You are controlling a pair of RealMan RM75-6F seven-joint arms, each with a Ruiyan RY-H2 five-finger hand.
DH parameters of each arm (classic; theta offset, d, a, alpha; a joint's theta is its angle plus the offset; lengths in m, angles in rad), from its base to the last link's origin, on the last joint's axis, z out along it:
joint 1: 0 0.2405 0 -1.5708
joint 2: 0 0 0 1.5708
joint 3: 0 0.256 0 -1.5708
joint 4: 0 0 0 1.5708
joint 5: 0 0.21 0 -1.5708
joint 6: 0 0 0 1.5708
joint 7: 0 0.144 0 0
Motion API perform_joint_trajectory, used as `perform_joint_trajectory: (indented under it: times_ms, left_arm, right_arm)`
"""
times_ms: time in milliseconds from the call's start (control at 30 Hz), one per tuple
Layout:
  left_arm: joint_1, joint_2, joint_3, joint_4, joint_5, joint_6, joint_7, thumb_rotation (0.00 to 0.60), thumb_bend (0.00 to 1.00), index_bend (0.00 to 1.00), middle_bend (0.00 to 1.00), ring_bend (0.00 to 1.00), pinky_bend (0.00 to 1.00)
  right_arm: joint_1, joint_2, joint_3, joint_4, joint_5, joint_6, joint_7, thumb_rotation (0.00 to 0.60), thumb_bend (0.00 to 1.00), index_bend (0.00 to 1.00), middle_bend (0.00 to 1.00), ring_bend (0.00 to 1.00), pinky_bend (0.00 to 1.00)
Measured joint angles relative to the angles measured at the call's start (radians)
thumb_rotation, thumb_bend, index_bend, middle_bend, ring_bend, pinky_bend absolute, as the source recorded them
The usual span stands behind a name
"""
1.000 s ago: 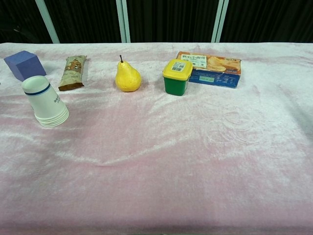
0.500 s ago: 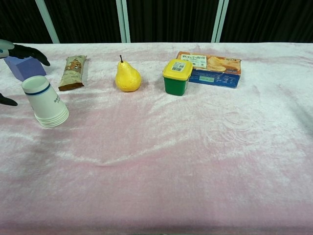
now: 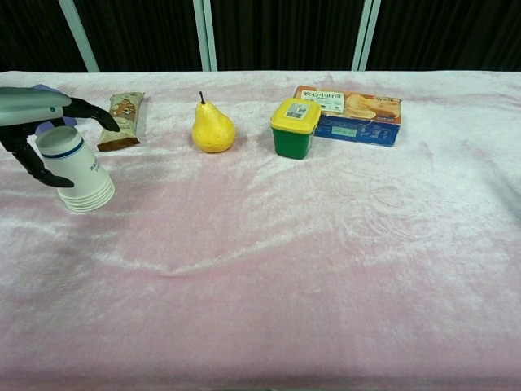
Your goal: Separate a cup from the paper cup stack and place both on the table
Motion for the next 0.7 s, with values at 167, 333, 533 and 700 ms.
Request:
perform_joint_trajectory:
  times_ms: [167, 333, 533, 700]
  left_arm:
    - [0.003, 0.001, 0.006, 0.007, 0.005, 0.004, -0.005, 0.600, 0.22, 0.22, 0.22, 0.11, 0.41]
    - [0.001, 0.006, 0.006, 0.013, -0.006, -0.010, -0.007, 0.600, 0.22, 0.22, 0.22, 0.11, 0.41]
    - [-0.007, 0.025, 0.005, -0.007, -0.004, -0.018, -0.010, 0.600, 0.25, 0.24, 0.24, 0.12, 0.42]
    - [-0.009, 0.025, 0.009, -0.011, -0.004, -0.025, -0.005, 0.600, 0.31, 0.28, 0.29, 0.19, 0.49]
  right_arm:
    - [-0.003, 0.003, 0.005, -0.005, 0.005, -0.003, 0.001, 0.600, 0.18, 0.13, 0.02, 0.19, 0.20]
    - [-0.004, 0.003, 0.008, -0.009, 0.004, -0.008, -0.004, 0.600, 0.18, 0.13, 0.02, 0.19, 0.20]
    - [-0.006, 0.002, 0.014, -0.012, 0.009, -0.011, -0.010, 0.600, 0.18, 0.13, 0.02, 0.19, 0.20]
    - [-0.008, 0.002, 0.017, -0.013, 0.012, -0.013, -0.010, 0.600, 0.18, 0.13, 0.02, 0.19, 0.20]
